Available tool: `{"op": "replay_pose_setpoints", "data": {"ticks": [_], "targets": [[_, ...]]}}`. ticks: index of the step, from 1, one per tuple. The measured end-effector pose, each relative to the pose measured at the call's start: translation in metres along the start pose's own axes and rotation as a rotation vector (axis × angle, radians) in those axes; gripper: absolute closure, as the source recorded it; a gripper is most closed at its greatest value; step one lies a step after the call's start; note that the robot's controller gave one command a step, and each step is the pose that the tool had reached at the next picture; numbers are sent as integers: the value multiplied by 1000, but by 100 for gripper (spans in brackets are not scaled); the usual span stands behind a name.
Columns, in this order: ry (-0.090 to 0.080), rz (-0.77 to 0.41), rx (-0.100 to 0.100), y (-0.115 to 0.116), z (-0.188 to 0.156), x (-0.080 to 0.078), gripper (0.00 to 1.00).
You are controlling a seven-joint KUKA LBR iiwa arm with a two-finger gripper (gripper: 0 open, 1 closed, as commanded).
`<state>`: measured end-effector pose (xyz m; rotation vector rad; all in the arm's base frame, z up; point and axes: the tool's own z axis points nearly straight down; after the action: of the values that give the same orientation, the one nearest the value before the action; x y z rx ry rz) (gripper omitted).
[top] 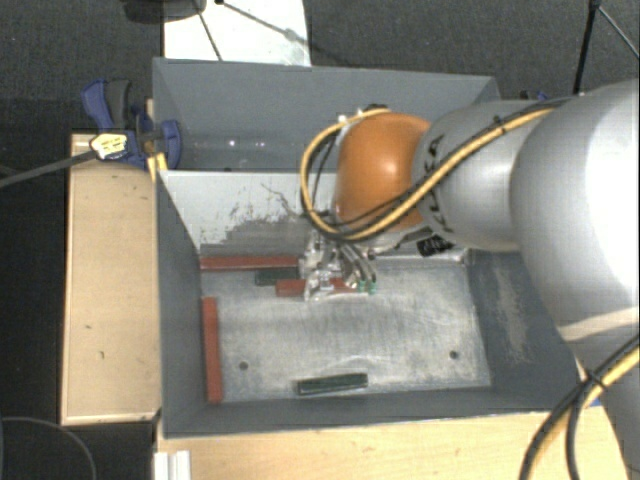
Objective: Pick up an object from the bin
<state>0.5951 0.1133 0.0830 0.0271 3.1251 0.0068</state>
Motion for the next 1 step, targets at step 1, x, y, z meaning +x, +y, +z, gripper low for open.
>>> {"op": "replay_pose_setpoints", "data": {"ticks": [1], "targets": [[15,-38,4,8,-39,8,100]]}}
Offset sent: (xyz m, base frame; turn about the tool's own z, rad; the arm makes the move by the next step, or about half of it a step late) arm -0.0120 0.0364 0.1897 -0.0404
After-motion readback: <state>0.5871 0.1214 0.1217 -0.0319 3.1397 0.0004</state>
